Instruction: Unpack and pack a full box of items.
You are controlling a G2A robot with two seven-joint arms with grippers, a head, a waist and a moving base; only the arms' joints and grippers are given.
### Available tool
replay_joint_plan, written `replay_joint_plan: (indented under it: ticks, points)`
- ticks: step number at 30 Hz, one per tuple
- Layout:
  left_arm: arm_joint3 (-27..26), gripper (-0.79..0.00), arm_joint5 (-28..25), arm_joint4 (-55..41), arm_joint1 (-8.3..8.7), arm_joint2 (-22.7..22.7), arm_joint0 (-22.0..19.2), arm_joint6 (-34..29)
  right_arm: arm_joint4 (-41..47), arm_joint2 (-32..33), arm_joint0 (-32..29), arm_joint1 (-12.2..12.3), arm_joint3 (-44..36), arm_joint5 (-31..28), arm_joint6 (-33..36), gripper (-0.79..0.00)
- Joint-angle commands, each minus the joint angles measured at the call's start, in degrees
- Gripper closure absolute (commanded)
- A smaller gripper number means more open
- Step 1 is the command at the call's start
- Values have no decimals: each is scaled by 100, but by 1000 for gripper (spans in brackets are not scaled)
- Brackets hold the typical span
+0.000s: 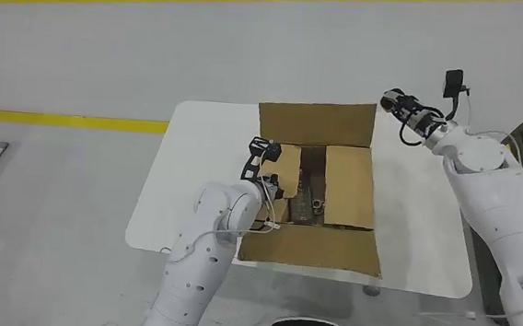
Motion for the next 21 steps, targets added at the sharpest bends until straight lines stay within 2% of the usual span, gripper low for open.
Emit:
replay_joint_plan:
  ticks: [1, 6, 12, 14, 16, 19, 20, 21]
  points:
    - [-13, 0, -5, 20, 4, 6, 6, 14, 34, -27, 66, -37, 119, 217, -68, 0]
    - [-39, 0, -2, 37, 16, -9, 17, 13, -31, -303, 262, -184, 338, 522, 499, 0]
    - [-43, -6, 16, 61, 31, -55, 12, 27, -150, -388, 349, -196, 484, -305, 1182, 0]
    - [-42, -111, 38, 50, 36, -77, 15, 34, -187, -351, 353, -155, 518, -576, 1350, 0]
    - [-45, -117, 50, 42, 40, -100, 9, 48, -129, -283, 315, -111, 532, -794, 1542, 0]
    - [-56, -406, 47, 85, 54, -139, 18, 68, -14, -183, 219, -44, 430, -1132, 1860, 0]
    - [-59, -363, 52, 91, 59, -155, 27, 64, -15, -161, 184, -19, 379, -1255, 1980, 0]
    - [-65, -360, 58, 103, 64, -172, 37, 63, -25, -141, 148, 6, 346, -1346, 2076, 0]
